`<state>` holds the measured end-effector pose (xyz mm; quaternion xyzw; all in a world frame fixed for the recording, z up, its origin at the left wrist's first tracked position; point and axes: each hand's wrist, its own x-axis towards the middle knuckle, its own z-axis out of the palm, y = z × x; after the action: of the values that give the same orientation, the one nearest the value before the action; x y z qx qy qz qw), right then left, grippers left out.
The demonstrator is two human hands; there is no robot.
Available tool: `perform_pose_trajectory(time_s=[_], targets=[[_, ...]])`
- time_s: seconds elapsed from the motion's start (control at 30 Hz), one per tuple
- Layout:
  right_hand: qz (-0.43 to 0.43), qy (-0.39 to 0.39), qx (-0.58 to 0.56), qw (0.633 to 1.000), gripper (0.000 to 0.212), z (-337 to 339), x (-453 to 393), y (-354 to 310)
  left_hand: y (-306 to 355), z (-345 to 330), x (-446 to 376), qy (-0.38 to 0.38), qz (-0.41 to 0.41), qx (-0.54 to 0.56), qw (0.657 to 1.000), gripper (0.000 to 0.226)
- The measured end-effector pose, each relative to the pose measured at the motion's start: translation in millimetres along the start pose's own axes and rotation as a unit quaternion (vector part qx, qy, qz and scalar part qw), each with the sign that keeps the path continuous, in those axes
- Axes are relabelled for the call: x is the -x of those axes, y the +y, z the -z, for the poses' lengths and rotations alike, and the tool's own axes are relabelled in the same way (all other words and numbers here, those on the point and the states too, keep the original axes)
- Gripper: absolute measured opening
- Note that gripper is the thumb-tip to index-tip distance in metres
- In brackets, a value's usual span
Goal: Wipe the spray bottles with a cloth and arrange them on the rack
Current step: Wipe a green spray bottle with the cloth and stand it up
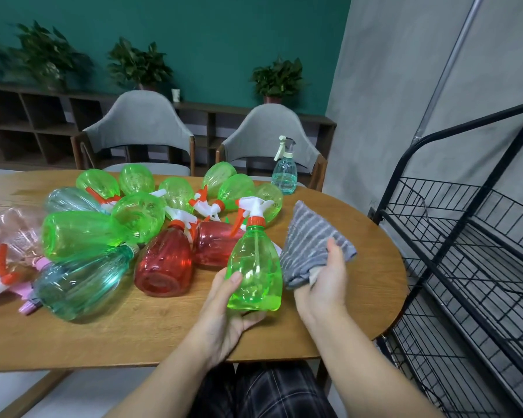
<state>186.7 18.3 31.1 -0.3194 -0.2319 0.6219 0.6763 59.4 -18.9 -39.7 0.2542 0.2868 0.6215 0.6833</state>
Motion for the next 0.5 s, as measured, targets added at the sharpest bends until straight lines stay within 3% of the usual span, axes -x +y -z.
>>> perform_pose_trajectory(time_s=[0.1,0.17,0.27,0.37,0.5], targets=[[0.032,-0.059,0.219,0.973,0.055,-3,-1,17,0,0,1,-0.020,0.010,-0.006,1.000,0.096],[0.058,-0.111,0.334,0.934,0.056,-2,1,24,1,0,1,-0.025,0.013,0.003,1.000,0.092],[0.149,-0.188,0.413,0.879,0.037,6,3,30,2,4,0,-0.025,0.023,0.032,0.999,0.067],[0.212,-0.273,0.454,0.821,0.037,11,4,28,1,3,0,-0.020,0.027,0.023,0.999,0.058],[0.312,-0.311,0.481,0.758,0.031,26,3,31,3,-2,4,-0.017,0.006,0.000,1.000,0.049]])
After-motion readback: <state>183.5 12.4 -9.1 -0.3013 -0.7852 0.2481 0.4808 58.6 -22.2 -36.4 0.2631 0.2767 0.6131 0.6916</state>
